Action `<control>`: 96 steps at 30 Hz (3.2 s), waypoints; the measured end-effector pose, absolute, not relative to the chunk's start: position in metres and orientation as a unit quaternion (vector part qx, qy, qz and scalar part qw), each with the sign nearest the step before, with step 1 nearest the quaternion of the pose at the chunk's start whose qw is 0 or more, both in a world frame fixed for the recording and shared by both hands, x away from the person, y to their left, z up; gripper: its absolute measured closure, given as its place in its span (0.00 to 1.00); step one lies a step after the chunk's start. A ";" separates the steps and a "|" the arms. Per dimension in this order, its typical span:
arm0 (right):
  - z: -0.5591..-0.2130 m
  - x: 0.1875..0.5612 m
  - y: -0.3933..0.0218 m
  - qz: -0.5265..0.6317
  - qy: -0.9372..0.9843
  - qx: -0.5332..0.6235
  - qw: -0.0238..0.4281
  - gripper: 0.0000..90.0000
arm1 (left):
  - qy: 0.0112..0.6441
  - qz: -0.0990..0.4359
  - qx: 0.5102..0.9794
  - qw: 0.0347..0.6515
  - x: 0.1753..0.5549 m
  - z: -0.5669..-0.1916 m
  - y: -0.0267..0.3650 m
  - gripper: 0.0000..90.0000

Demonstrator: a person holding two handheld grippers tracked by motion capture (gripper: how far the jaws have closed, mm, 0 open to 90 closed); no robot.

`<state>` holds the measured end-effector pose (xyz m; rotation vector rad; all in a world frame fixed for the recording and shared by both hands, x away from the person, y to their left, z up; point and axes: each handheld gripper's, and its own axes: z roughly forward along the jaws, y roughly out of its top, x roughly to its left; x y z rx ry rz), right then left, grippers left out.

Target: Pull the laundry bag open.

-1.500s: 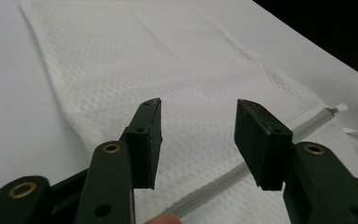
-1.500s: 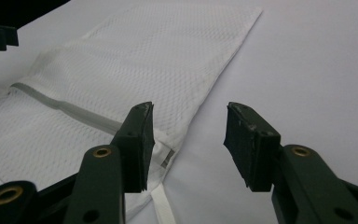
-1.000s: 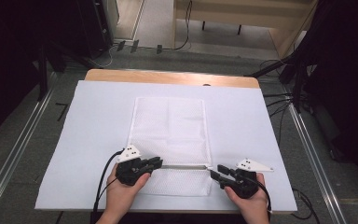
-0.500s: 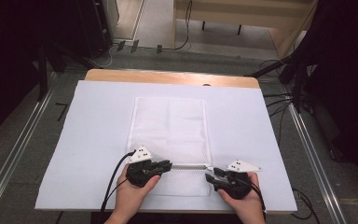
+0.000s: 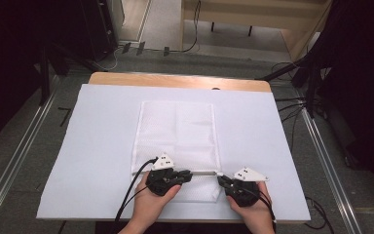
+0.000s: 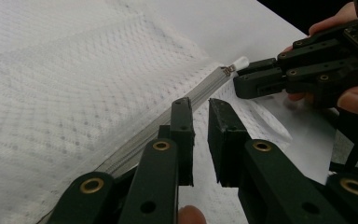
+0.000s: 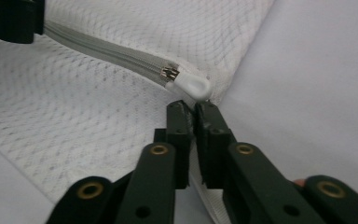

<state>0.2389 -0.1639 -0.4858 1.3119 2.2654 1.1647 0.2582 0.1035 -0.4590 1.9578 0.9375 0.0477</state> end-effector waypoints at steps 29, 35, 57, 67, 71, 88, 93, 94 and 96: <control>-0.459 0.220 -0.148 0.453 0.787 0.377 0.182 0.99 | 0.360 -0.018 0.785 0.504 0.266 -0.448 0.076 0.75; -0.459 0.220 -0.145 0.451 0.788 0.378 0.182 0.99 | 0.365 -0.027 0.780 0.508 0.266 -0.439 0.069 0.67; -0.461 0.219 -0.147 0.445 0.791 0.377 0.185 0.99 | 0.383 -0.020 0.782 0.492 0.269 -0.431 0.063 0.82; -0.461 0.219 -0.147 0.446 0.790 0.378 0.186 0.99 | 0.391 -0.049 0.775 0.494 0.269 -0.439 0.079 0.91; -0.460 0.218 -0.148 0.446 0.787 0.383 0.188 0.99 | 0.394 -0.059 0.774 0.492 0.270 -0.444 0.079 0.92; -0.460 0.218 -0.148 0.450 0.787 0.382 0.182 0.99 | 0.388 -0.078 0.784 0.479 0.271 -0.451 0.080 0.97; -0.459 0.219 -0.148 0.451 0.786 0.382 0.181 0.99 | 0.387 -0.080 0.785 0.478 0.272 -0.450 0.082 0.97; -0.459 0.219 -0.148 0.451 0.785 0.384 0.180 1.00 | 0.386 -0.080 0.785 0.477 0.272 -0.450 0.082 0.97; -0.458 0.219 -0.149 0.451 0.784 0.387 0.179 1.00 | 0.385 -0.078 0.787 0.476 0.271 -0.451 0.082 0.97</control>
